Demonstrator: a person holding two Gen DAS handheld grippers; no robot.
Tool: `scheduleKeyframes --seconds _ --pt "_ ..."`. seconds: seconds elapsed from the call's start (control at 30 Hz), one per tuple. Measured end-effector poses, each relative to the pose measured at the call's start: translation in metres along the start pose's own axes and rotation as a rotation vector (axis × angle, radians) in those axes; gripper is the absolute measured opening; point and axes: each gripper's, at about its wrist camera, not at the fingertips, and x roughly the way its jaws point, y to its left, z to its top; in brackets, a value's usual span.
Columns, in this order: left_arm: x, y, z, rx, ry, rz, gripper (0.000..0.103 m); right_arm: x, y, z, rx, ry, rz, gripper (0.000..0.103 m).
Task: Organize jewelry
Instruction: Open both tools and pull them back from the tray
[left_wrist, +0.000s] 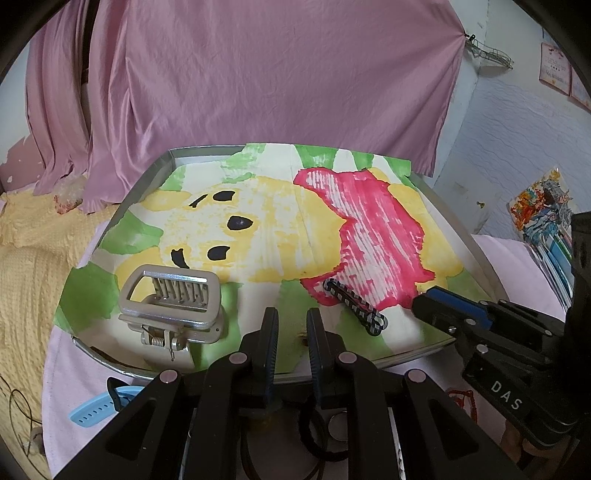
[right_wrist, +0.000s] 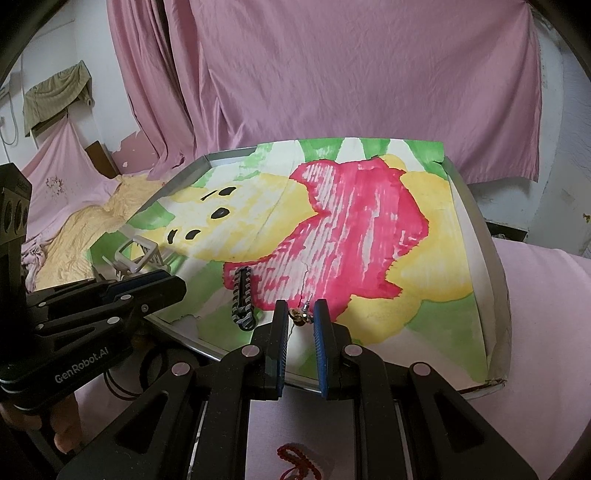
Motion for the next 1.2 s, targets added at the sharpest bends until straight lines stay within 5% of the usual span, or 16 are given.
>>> scheduleKeyframes --seconds 0.07,0.13,0.37,0.47,0.63,0.8,0.97,1.2 --pt "-0.001 0.000 0.000 -0.002 -0.005 -0.002 0.023 0.000 0.000 0.000 0.001 -0.001 0.001 0.012" --pt "-0.003 0.000 0.001 -0.011 -0.014 -0.003 0.043 -0.002 0.000 0.000 0.001 -0.010 -0.010 0.012" --pt "-0.019 0.002 0.001 -0.035 -0.074 0.000 0.046 -0.024 -0.011 -0.002 0.038 -0.094 -0.040 0.018" --pt "-0.032 0.003 -0.002 -0.047 -0.120 -0.005 0.059 -0.035 -0.015 -0.005 0.051 -0.141 -0.050 0.036" --pt "-0.055 0.003 -0.008 -0.052 -0.202 -0.001 0.079 -0.055 -0.020 -0.012 0.068 -0.205 -0.055 0.039" --pt "-0.081 0.007 -0.020 -0.077 -0.297 -0.003 0.095 -0.074 -0.019 -0.021 0.067 -0.272 -0.048 0.054" --pt "-0.105 0.010 -0.037 -0.077 -0.394 -0.005 0.102 -0.099 -0.017 -0.035 0.071 -0.349 -0.044 0.077" --pt "-0.133 0.013 -0.061 -0.055 -0.471 0.021 0.102 -0.128 -0.006 -0.059 0.060 -0.436 -0.056 0.096"
